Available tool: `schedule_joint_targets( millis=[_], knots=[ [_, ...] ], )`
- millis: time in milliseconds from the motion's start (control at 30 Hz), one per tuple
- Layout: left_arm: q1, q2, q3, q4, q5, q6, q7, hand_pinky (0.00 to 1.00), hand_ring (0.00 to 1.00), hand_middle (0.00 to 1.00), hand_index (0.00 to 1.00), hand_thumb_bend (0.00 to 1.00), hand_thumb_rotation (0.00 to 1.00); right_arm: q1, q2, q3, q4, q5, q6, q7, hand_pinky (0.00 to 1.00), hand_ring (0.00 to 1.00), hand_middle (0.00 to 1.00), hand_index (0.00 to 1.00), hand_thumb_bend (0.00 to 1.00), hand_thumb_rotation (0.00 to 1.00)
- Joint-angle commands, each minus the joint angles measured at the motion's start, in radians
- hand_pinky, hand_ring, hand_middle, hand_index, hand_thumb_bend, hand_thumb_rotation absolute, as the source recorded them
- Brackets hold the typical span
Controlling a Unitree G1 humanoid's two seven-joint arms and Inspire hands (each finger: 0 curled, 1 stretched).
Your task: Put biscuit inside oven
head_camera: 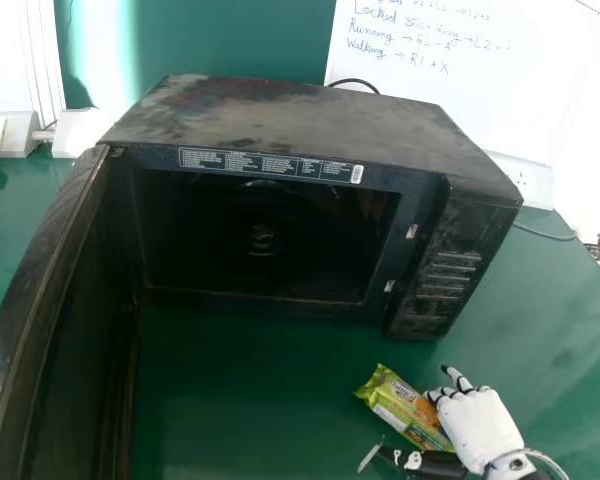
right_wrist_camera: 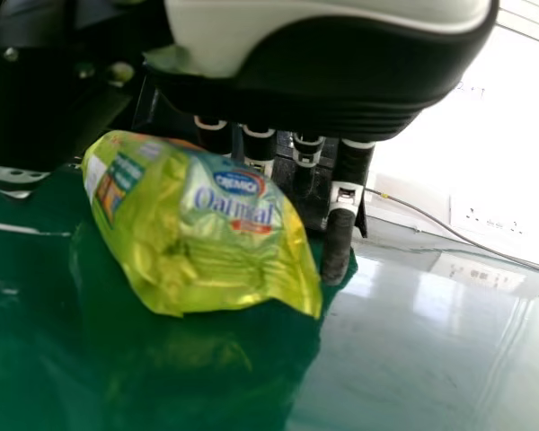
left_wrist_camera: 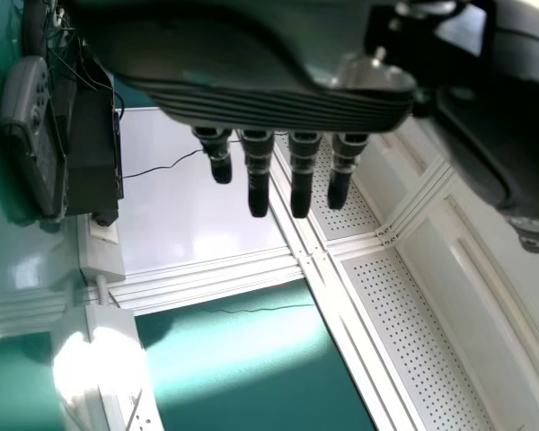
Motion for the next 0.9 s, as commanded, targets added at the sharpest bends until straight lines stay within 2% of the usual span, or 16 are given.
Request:
schedule_joint_targets(
  millis=[0,200,467,867],
  knots=[
    [0.012,-0.004,-0.006,-0.017,0.007,-0.004,0.0,0.99,0.92,0.95,0.97,0.99,1.0,0.01,-0.014,-0.01,-0.005,-0.021,-0.007,-0.007,0.42,0.62,0.74,0.72,1.0,0.13],
    [0.02,-0.013,-0.005,-0.025,0.018,-0.01,0.003,0.97,0.92,0.95,0.96,0.99,1.0,0.007,-0.011,0.002,-0.006,-0.087,0.016,0.003,0.45,0.64,0.76,0.73,0.99,0.18],
    [0.032,-0.023,-0.005,-0.045,0.031,-0.009,0.007,0.97,0.92,0.94,0.96,0.99,1.0,0.01,0.009,0.036,0.022,-0.227,0.052,-0.086,0.47,0.64,0.75,0.73,0.95,0.22],
    [0.041,-0.046,-0.007,-0.062,0.045,-0.024,0.007,0.97,0.92,0.94,0.96,0.97,1.0,0.024,0.031,0.091,0.014,-0.379,0.144,-0.16,0.5,0.69,0.78,0.76,0.97,0.28]
  ],
)
